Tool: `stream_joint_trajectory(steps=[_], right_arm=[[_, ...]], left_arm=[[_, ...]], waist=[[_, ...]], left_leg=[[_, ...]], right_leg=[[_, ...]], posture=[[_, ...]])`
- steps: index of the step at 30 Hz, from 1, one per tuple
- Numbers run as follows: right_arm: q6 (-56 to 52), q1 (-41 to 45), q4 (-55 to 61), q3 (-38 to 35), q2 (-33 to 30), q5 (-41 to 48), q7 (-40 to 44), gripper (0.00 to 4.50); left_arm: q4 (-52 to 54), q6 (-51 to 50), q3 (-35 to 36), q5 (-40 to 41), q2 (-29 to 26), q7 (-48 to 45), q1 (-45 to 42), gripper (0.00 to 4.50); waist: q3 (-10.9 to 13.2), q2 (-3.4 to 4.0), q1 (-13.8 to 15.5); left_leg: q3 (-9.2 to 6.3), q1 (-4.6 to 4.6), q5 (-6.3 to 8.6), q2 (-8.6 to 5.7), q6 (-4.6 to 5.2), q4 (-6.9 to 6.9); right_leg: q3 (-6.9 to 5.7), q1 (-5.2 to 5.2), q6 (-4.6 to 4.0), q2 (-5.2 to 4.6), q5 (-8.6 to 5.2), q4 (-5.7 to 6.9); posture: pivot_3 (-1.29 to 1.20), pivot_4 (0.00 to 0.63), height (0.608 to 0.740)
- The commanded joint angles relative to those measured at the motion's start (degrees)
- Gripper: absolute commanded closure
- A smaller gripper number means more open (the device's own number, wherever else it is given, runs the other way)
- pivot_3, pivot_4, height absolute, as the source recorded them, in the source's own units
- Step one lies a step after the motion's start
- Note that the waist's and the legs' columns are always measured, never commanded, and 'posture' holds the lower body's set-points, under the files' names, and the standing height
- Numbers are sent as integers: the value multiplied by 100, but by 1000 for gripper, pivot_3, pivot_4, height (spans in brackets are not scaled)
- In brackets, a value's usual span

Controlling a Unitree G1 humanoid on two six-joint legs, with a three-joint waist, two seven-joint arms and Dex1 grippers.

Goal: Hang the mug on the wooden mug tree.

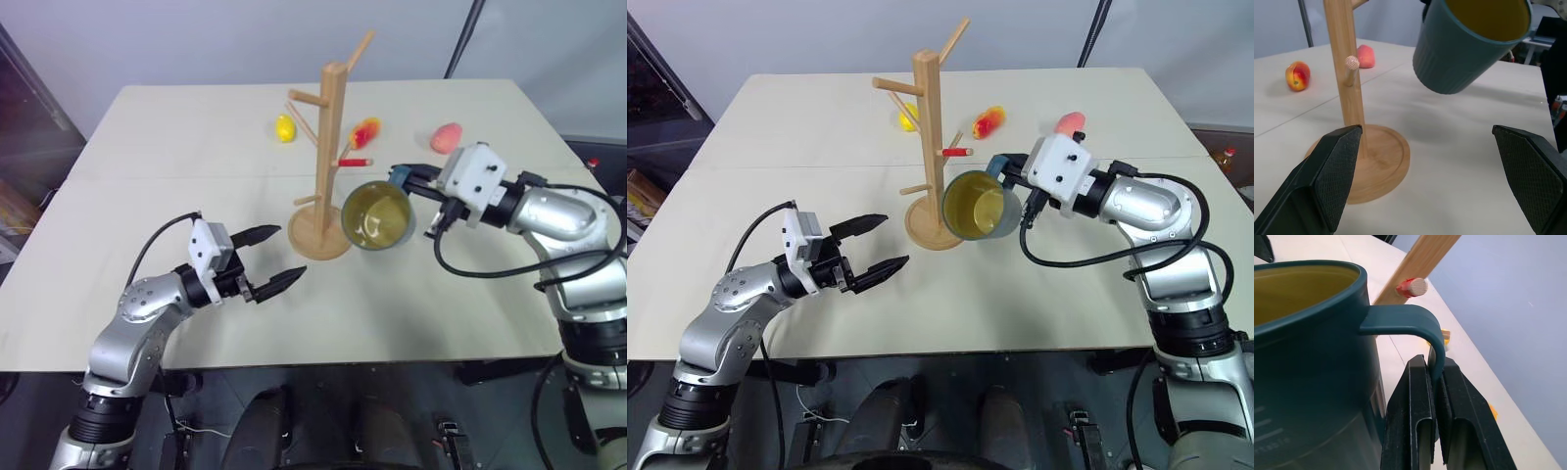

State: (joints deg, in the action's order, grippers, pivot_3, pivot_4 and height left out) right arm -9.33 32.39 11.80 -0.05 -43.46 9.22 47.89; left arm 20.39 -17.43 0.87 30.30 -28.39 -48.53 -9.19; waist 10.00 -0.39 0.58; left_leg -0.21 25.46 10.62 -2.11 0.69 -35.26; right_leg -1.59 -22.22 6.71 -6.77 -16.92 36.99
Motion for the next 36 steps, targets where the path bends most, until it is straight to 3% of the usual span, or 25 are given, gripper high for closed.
stream_joint_trajectory(steps=[1,36], right_arm=[[11,428,-26,94,-49,-137,56,4482],[129,1455,-676,701,195,-736,399,4482]], left_arm=[[363,-38,127,149,-97,11,-82,0],[518,-226,194,509,-268,4,-545,0]], waist=[[0,0,-12],[1,0,-4]], left_leg=[[0,-1,0,0,0,0],[0,-1,-1,-1,0,-1]], right_leg=[[0,-1,0,0,0,1],[-7,-1,10,5,5,4]], posture=[[0,150,740],[0,150,740]])
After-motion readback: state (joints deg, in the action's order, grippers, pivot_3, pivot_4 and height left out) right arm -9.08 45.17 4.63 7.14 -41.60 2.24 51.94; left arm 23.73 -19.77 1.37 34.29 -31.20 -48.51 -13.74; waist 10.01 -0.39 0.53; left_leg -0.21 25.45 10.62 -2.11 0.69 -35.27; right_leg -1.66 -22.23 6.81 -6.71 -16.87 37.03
